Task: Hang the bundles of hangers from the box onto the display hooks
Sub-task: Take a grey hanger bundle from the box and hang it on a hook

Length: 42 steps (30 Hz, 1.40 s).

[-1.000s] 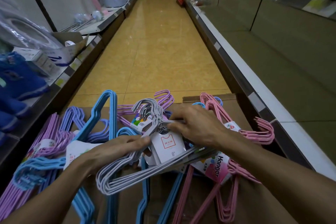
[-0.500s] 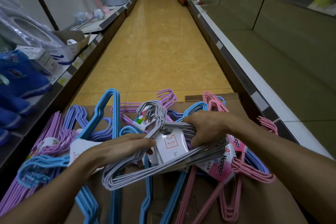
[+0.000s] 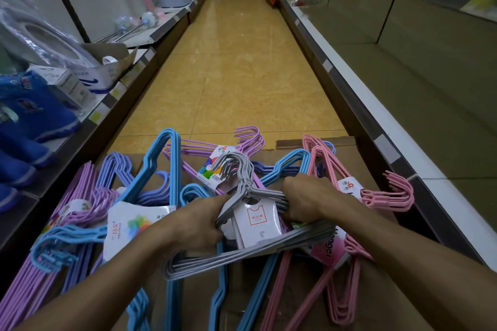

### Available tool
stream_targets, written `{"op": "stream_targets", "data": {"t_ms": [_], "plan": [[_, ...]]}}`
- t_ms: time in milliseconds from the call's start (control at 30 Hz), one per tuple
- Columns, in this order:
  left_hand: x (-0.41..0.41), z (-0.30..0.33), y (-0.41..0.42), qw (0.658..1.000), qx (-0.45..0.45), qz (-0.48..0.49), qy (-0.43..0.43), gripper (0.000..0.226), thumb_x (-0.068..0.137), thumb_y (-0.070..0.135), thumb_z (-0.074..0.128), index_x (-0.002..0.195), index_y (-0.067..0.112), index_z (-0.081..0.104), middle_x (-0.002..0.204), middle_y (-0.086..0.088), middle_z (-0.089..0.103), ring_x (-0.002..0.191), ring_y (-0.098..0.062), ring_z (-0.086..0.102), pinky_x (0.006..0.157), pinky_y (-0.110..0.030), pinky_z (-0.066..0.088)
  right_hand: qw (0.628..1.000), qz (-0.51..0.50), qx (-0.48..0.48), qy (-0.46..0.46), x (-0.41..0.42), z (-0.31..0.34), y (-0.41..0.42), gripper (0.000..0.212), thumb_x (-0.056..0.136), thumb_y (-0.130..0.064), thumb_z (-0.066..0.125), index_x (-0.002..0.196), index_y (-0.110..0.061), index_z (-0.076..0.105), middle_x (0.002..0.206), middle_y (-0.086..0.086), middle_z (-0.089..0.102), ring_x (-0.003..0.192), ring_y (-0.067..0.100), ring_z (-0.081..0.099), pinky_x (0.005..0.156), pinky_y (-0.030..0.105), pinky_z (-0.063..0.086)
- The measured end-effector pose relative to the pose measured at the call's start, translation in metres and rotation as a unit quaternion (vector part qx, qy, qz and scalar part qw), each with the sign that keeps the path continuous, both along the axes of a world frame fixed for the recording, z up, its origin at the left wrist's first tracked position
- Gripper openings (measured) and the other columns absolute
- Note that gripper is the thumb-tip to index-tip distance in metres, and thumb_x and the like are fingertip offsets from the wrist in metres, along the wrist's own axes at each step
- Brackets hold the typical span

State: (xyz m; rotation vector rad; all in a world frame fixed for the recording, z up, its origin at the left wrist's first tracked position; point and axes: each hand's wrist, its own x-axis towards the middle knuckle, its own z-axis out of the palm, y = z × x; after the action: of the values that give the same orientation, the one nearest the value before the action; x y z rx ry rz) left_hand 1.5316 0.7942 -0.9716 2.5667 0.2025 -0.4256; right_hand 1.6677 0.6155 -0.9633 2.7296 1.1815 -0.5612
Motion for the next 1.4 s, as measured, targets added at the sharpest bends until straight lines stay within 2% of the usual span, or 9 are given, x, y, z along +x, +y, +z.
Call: {"op": "stream_targets", "data": {"t_ms": [167, 267, 467, 667, 867, 1033, 1200, 1300, 1400], "plan": [[-0.003, 0.002, 0.000, 0.999, 0.015, 0.007, -0.031, 0.031, 0.080, 0.006, 0.053, 0.103, 0.026, 0.051, 0.087, 0.006, 0.059, 0.081, -0.015, 0.056, 0.065, -0.024, 0.042, 0.999, -0.010, 0.031, -0.025, -0.007, 0.009, -0.006, 0.025, 0.083, -0.033, 0.068, 0.093, -0.014, 0.055, 0.102, 0.008, 0.063, 0.091, 0.032, 0.061, 0.076, 0.040, 0.050], [-0.004, 0.013, -0.002, 0.998, 0.016, 0.003, -0.068, 0.027, 0.083, 0.006, 0.051, 0.102, 0.025, 0.047, 0.079, 0.011, 0.047, 0.078, -0.017, 0.049, 0.063, -0.027, 0.035, 0.997, -0.022, 0.047, -0.057, -0.011, 0.021, -0.008, 0.025, 0.083, -0.034, 0.068, 0.094, -0.015, 0.056, 0.102, 0.008, 0.062, 0.087, 0.032, 0.060, 0.071, 0.037, 0.045], [-0.017, 0.042, -0.004, 0.990, 0.051, -0.003, -0.128, 0.069, 0.072, 0.010, 0.054, 0.136, 0.029, 0.037, 0.097, -0.012, 0.061, 0.092, -0.037, 0.058, 0.064, -0.037, 0.042, 0.984, -0.014, 0.118, -0.135, -0.028, 0.047, -0.018, 0.010, 0.087, -0.026, 0.056, 0.083, -0.020, 0.049, 0.085, 0.005, 0.057, 0.087, 0.034, 0.061, 0.067, 0.035, 0.036], [-0.036, 0.092, -0.013, 0.965, 0.188, -0.020, -0.182, 0.088, 0.077, 0.014, 0.062, 0.145, 0.035, 0.010, 0.127, -0.007, 0.052, 0.110, -0.036, 0.055, 0.079, -0.044, 0.047, 0.962, -0.003, 0.180, -0.207, -0.056, 0.084, -0.030, 0.016, 0.095, -0.029, 0.049, 0.104, -0.027, 0.062, 0.081, -0.001, 0.062, 0.074, 0.024, 0.058, 0.060, 0.032, 0.038], [-0.061, 0.175, -0.006, 0.924, 0.285, -0.012, -0.255, 0.083, 0.083, 0.017, 0.057, 0.144, 0.036, 0.005, 0.132, -0.005, 0.046, 0.110, -0.039, 0.054, 0.074, -0.040, 0.045, 0.930, -0.015, 0.281, -0.235, -0.078, 0.146, -0.020, 0.011, 0.095, -0.031, 0.049, 0.097, -0.023, 0.056, 0.081, 0.000, 0.060, 0.075, 0.028, 0.060, 0.066, 0.040, 0.052], [-0.089, 0.249, 0.011, 0.910, 0.309, 0.021, -0.275, 0.081, 0.082, 0.009, 0.052, 0.142, 0.037, 0.006, 0.128, -0.005, 0.050, 0.106, -0.036, 0.055, 0.075, -0.044, 0.046, 0.917, 0.000, 0.300, -0.263, -0.099, 0.220, 0.001, 0.009, 0.096, -0.030, 0.048, 0.098, -0.024, 0.055, 0.075, -0.001, 0.052, 0.078, 0.030, 0.059, 0.065, 0.039, 0.047], [-0.117, 0.345, 0.024, 0.901, 0.309, 0.051, -0.301, 0.075, 0.084, 0.007, 0.053, 0.145, 0.035, 0.019, 0.125, -0.006, 0.056, 0.107, -0.036, 0.056, 0.073, -0.041, 0.047, 0.904, 0.010, 0.310, -0.295, -0.115, 0.315, 0.023, 0.010, 0.095, -0.024, 0.050, 0.098, -0.019, 0.058, 0.073, 0.002, 0.051, 0.076, 0.034, 0.059, 0.053, 0.032, 0.026], [-0.134, 0.422, 0.023, 0.898, 0.321, 0.072, -0.294, 0.077, 0.083, 0.005, 0.049, 0.146, 0.033, 0.016, 0.112, -0.009, 0.058, 0.099, -0.036, 0.057, 0.070, -0.040, 0.044, 0.897, 0.016, 0.331, -0.292, -0.124, 0.385, 0.035, 0.012, 0.095, -0.023, 0.050, 0.100, -0.020, 0.060, 0.075, 0.003, 0.054, 0.076, 0.034, 0.059, 0.057, 0.033, 0.032], [-0.147, 0.507, 0.025, 0.892, 0.330, 0.099, -0.291, 0.069, 0.085, 0.007, 0.051, 0.144, 0.031, 0.024, 0.119, -0.013, 0.060, 0.100, -0.037, 0.057, 0.068, -0.036, 0.039, 0.887, 0.028, 0.357, -0.293, -0.134, 0.464, 0.045, 0.014, 0.094, -0.022, 0.050, 0.105, -0.021, 0.060, 0.074, 0.001, 0.051, 0.076, 0.034, 0.060, 0.057, 0.033, 0.032]]}}
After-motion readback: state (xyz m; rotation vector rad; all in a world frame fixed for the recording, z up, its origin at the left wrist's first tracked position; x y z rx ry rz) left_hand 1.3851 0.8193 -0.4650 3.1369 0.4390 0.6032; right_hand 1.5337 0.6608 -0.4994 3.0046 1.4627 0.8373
